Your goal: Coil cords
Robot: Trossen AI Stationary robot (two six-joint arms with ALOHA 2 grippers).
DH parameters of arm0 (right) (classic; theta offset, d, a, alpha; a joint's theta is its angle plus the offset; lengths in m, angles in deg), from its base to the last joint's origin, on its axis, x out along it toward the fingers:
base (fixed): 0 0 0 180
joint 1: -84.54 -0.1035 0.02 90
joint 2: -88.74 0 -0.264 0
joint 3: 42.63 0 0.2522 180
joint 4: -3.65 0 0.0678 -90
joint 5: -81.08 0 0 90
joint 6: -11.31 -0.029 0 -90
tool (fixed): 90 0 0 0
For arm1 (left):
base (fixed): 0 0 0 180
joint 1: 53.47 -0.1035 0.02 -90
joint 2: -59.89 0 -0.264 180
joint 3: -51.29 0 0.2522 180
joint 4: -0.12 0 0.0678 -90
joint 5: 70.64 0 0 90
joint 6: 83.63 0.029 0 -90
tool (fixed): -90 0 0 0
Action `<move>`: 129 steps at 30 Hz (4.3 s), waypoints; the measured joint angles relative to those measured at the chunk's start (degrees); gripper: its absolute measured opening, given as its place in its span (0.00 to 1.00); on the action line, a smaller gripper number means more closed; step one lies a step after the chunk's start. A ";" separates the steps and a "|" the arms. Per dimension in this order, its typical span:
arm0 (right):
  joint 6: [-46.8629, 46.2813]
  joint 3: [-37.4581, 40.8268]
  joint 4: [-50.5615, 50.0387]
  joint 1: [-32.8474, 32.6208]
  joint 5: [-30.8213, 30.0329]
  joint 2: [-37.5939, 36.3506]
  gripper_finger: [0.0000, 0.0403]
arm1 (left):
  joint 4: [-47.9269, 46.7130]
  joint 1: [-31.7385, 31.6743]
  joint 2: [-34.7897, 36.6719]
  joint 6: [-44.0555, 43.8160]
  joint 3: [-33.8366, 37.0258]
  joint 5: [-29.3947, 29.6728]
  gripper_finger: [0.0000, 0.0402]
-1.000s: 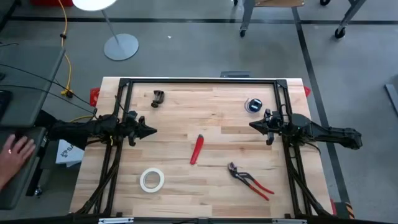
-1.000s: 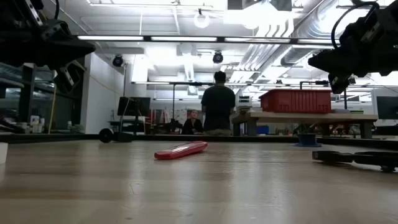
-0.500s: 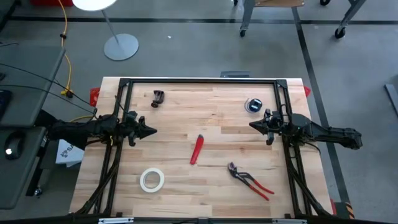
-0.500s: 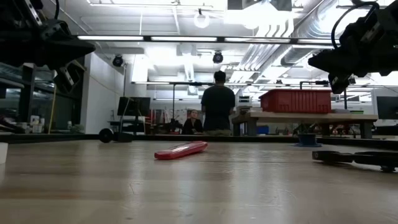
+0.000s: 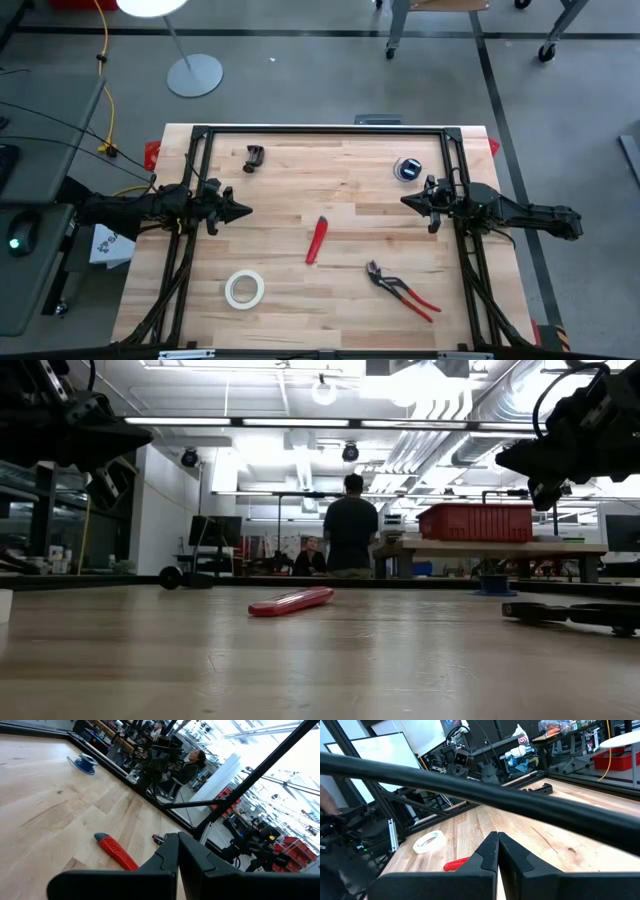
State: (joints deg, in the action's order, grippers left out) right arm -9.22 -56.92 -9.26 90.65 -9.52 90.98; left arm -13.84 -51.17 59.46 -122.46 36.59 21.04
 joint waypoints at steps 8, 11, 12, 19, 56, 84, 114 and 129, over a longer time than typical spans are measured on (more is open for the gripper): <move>0.00 -0.01 -0.01 0.00 -0.02 0.00 0.00 | -0.01 0.00 0.00 0.00 -0.01 0.00 0.00; 0.00 0.00 0.01 0.00 0.00 0.01 0.00 | 0.01 0.00 0.00 0.00 -0.01 0.00 0.00; 0.00 0.01 0.00 0.00 0.00 0.01 0.00 | 0.01 0.00 0.00 0.00 0.00 0.01 0.00; 0.00 0.00 -0.01 0.00 0.00 0.01 0.00 | 0.01 0.00 0.00 0.00 -0.01 0.02 0.00; 0.00 0.01 0.01 0.00 -0.01 -0.01 0.00 | 0.01 -0.02 0.00 0.00 -0.01 0.02 0.00; 0.00 0.01 0.00 0.00 0.00 0.00 0.00 | 0.01 -0.02 0.00 0.00 -0.01 0.02 0.00; 0.00 -0.01 -0.01 0.00 0.00 0.00 0.00 | 0.13 -0.02 0.00 0.00 0.00 0.96 0.00; 0.00 -0.01 0.01 0.00 0.00 0.01 0.00 | 16.18 -0.02 -7.95 -11.15 -6.63 3.96 0.00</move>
State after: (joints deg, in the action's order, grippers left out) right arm -9.22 -56.92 -9.24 90.65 -9.52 90.98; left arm 2.34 -51.19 51.51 -133.61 29.96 24.99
